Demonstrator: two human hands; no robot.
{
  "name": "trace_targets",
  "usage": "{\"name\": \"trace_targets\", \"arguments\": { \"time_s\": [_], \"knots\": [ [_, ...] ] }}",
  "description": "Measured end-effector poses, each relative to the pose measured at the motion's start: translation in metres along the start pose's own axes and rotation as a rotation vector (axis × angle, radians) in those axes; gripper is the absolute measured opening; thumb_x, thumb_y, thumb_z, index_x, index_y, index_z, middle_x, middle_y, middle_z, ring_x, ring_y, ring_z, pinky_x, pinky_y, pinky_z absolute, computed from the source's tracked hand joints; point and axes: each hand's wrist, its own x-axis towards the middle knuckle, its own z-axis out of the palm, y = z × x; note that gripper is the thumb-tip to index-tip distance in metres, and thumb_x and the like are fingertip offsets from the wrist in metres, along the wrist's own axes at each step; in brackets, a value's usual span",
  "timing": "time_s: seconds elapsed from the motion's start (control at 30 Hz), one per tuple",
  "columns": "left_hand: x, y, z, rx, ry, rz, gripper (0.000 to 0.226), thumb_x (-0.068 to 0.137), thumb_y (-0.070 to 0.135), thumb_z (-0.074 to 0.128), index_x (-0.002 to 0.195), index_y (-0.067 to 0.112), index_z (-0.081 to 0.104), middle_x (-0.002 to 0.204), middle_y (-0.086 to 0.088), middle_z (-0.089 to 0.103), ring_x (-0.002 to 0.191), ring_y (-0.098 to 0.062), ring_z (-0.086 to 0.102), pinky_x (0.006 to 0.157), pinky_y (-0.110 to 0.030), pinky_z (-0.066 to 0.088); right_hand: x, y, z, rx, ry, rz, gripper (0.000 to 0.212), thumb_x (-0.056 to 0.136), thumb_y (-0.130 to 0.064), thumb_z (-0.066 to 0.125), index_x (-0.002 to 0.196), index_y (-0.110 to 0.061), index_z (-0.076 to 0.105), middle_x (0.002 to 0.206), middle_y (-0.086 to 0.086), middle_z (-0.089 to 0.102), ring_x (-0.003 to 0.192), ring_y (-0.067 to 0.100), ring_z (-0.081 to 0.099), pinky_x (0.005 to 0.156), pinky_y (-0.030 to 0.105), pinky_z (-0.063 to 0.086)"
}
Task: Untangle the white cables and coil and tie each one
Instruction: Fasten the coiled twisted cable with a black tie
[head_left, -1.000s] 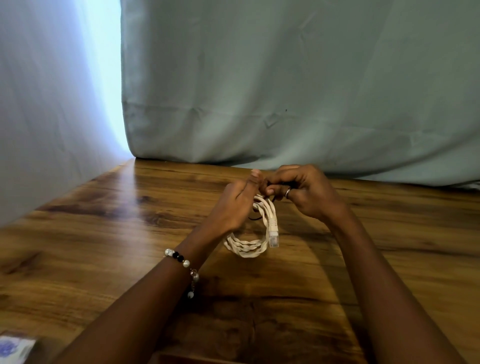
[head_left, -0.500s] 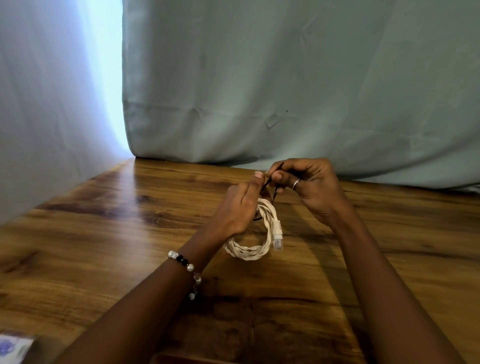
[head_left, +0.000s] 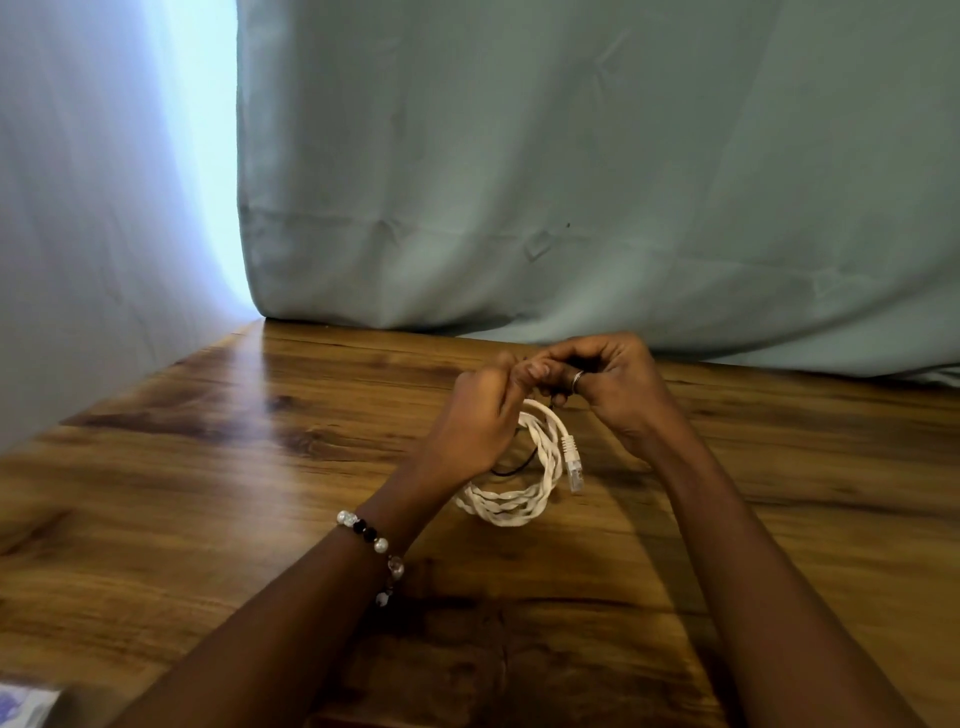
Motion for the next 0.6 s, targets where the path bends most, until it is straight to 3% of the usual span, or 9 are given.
{"name": "trace_targets", "arguments": {
  "time_s": [0.13, 0.27, 0.37, 0.47, 0.6],
  "knots": [
    [-0.0009, 0.0006, 0.0026, -0.02, 0.005, 0.045, 0.021, 0.098, 0.037, 0.042, 0.079, 0.029, 0.047, 0.065, 0.005, 0.056, 0.056, -0.011, 0.054, 0.051, -0.03, 0.042, -0.0014, 0.0021, 0.0019, 0.191, 0.06, 0.083, 0.015, 0.075, 0.004, 0.07, 0.086, -0.006, 0.072, 0.075, 0.006, 0.073, 0.064, 0.014, 0.067, 0.057, 0.021, 0.053],
    [-0.0007, 0.0003, 0.0009, -0.15, -0.036, 0.031, 0.024, 0.098, 0.029, 0.048, 0.074, 0.025, 0.05, 0.074, -0.018, 0.062, 0.062, -0.024, 0.056, 0.051, -0.033, 0.043, -0.0033, 0.0001, -0.0023, 0.339, 0.09, 0.074, 0.019, 0.064, -0.004, 0.072, 0.083, -0.004, 0.071, 0.071, 0.006, 0.071, 0.063, 0.013, 0.066, 0.061, 0.022, 0.055],
    [-0.0014, 0.0012, -0.0007, -0.283, -0.089, -0.026, 0.02, 0.098, 0.022, 0.05, 0.081, 0.02, 0.061, 0.066, 0.004, 0.059, 0.055, 0.0, 0.053, 0.047, -0.015, 0.041, -0.0056, -0.0009, -0.0043, 0.29, 0.007, 0.042, 0.019, 0.063, -0.004, 0.072, 0.08, -0.012, 0.076, 0.077, 0.006, 0.073, 0.069, 0.015, 0.068, 0.067, 0.023, 0.056],
    [-0.001, -0.0017, -0.0018, -0.367, -0.103, -0.061, 0.02, 0.096, 0.022, 0.053, 0.087, 0.011, 0.067, 0.06, 0.01, 0.058, 0.051, 0.001, 0.051, 0.047, -0.016, 0.04, -0.006, -0.0003, -0.0069, 0.249, -0.044, 0.035, 0.021, 0.064, -0.003, 0.071, 0.079, -0.016, 0.078, 0.081, 0.005, 0.075, 0.077, 0.016, 0.07, 0.071, 0.025, 0.056],
    [-0.0012, -0.0021, -0.0033, -0.381, -0.08, -0.062, 0.023, 0.092, 0.027, 0.059, 0.071, 0.021, 0.067, 0.056, 0.007, 0.055, 0.05, -0.008, 0.046, 0.049, -0.025, 0.036, -0.0066, -0.0009, -0.0074, 0.232, -0.062, 0.021, 0.022, 0.063, -0.003, 0.071, 0.077, -0.019, 0.078, 0.081, 0.003, 0.075, 0.081, 0.017, 0.07, 0.074, 0.025, 0.055]
  ]
}}
